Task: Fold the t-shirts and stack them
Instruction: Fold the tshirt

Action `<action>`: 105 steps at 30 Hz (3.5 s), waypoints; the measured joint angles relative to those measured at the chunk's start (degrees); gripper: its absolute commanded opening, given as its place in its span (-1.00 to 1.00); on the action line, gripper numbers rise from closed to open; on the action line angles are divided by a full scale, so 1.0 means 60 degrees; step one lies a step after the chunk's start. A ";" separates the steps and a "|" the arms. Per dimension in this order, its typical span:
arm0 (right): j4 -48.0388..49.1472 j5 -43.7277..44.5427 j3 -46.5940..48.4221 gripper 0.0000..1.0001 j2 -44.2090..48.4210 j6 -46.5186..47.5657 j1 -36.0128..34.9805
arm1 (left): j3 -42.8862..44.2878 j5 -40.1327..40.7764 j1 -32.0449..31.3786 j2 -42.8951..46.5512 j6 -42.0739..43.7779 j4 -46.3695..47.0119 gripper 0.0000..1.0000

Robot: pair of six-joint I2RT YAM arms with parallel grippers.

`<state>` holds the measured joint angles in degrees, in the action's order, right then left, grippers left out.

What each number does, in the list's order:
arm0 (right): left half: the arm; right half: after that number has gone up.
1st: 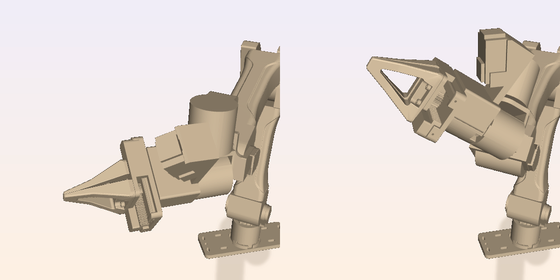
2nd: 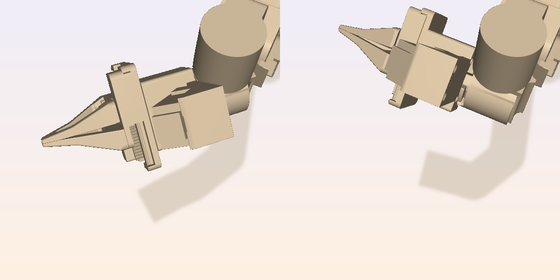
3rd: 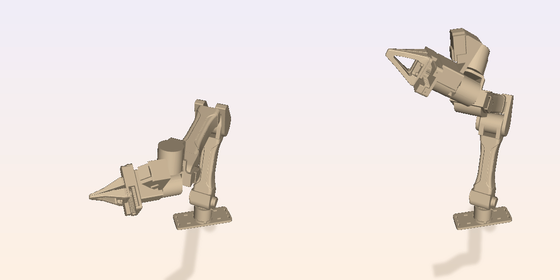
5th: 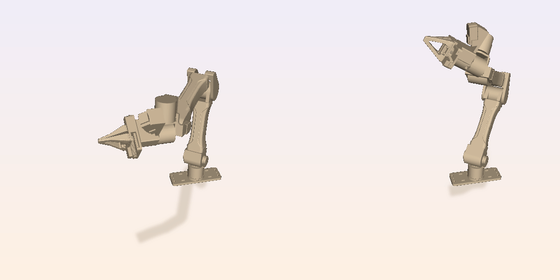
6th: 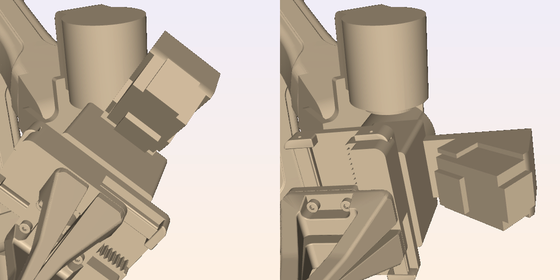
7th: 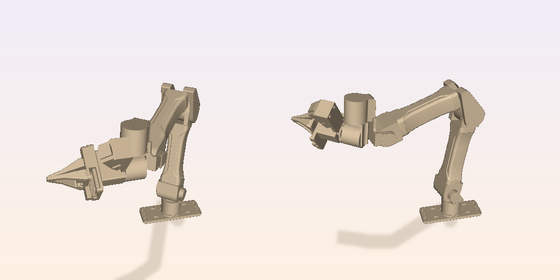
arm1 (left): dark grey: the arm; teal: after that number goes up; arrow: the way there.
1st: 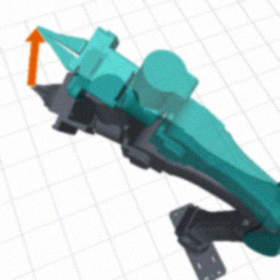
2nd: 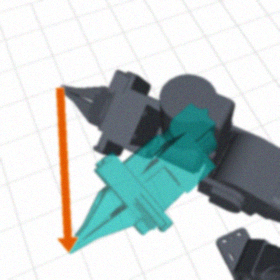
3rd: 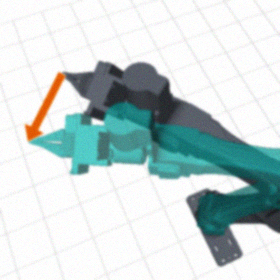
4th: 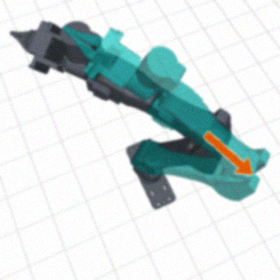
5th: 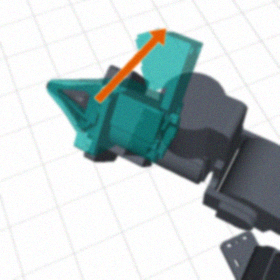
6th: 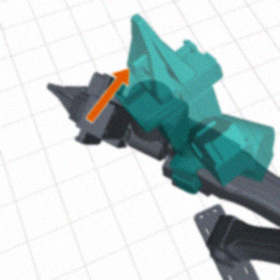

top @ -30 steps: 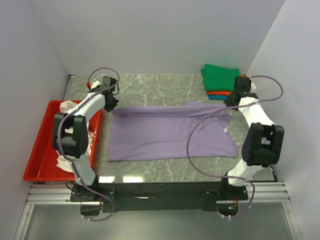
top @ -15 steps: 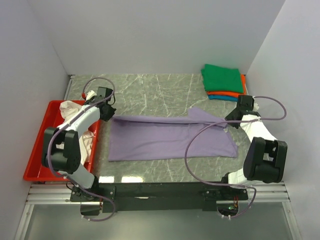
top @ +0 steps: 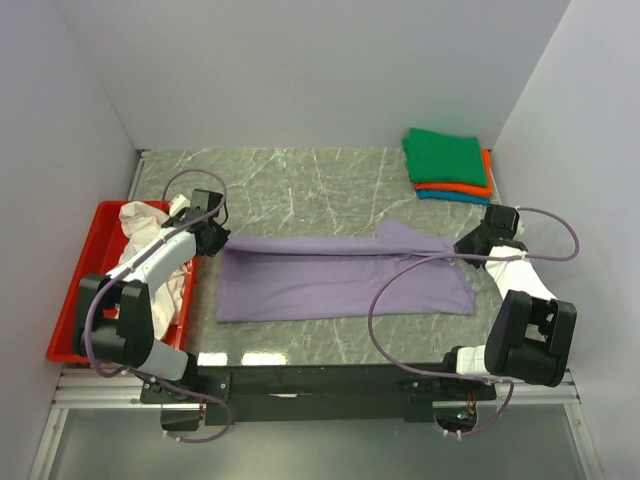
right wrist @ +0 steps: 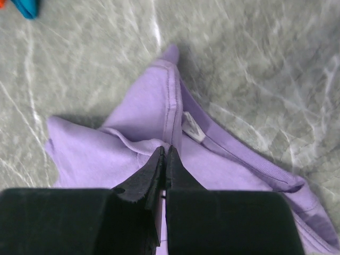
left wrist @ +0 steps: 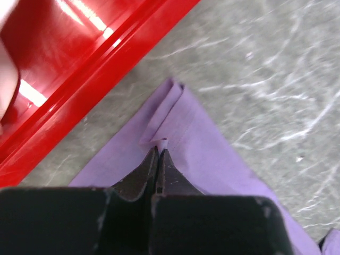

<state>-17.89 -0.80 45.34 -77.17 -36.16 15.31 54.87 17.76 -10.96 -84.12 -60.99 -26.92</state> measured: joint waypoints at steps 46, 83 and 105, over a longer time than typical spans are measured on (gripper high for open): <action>-0.1031 0.0936 0.5107 0.03 -0.5442 0.1792 -0.3810 | -0.0991 -0.0845 -0.1668 0.1297 0.0597 0.0645 0.14; -0.0022 -0.0576 0.2142 -1.00 -0.2361 0.1413 -0.3887 | -0.0943 -0.0845 -0.1814 0.0372 0.0703 0.0743 0.11; 0.1020 -0.0729 -0.2634 -0.40 0.2171 0.0273 -0.4845 | -0.1053 -0.1530 -0.2240 0.0171 0.1198 0.1490 0.18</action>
<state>-11.77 -5.17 29.54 -64.14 -34.52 -13.76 48.56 8.58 -24.40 -83.09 -53.80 -17.98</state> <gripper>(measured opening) 0.291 0.578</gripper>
